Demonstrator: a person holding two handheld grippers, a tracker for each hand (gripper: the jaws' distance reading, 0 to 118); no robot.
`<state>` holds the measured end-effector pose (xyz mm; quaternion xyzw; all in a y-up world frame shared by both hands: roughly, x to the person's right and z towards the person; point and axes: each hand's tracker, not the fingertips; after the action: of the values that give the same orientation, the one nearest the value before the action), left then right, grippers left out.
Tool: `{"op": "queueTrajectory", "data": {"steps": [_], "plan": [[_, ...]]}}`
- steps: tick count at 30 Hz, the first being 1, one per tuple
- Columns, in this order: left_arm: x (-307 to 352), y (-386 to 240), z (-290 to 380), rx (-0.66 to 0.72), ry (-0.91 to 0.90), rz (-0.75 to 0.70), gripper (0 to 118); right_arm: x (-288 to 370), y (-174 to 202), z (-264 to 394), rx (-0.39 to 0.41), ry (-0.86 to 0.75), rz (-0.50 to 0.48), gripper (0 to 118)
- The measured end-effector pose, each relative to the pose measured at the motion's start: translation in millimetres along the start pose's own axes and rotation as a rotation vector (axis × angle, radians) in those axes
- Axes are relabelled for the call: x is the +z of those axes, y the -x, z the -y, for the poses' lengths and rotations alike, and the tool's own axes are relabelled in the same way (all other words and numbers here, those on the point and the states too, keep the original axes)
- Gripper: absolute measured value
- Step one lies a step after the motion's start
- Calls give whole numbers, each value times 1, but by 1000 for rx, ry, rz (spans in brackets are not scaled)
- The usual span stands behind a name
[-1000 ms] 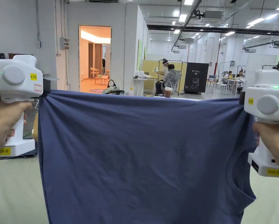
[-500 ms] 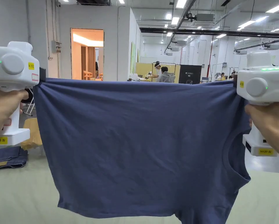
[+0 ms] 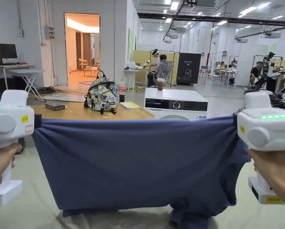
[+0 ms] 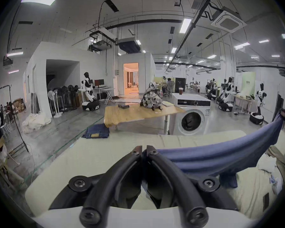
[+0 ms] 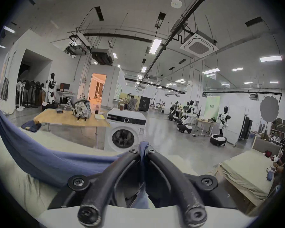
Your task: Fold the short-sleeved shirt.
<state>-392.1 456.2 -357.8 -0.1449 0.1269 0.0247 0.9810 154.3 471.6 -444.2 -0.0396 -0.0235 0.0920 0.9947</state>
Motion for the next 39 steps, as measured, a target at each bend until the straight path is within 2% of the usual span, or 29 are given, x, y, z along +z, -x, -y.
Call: {"op": "queueTrajectory", "data": {"steps": [6, 16, 27, 32, 35, 38, 39], "plan": [[46, 16, 69, 23, 22, 22, 0, 64, 0, 56, 17, 43, -18, 2], [121, 37, 146, 39, 92, 49, 0, 171, 0, 118, 71, 111, -40, 2], [174, 48, 275, 9, 305, 55, 0, 261, 0, 231, 49, 363, -78, 2], [185, 43, 329, -58, 444, 61, 0, 287, -6, 276, 46, 506, -95, 2], [181, 42, 352, -68, 524, 64, 0, 294, -6, 302, 77, 594, -115, 2], [173, 40, 369, -78, 590, 72, 0, 292, -3, 332, 168, 686, -134, 2], [173, 38, 373, -100, 620, 72, 0, 290, -4, 343, 160, 714, -144, 2]]}}
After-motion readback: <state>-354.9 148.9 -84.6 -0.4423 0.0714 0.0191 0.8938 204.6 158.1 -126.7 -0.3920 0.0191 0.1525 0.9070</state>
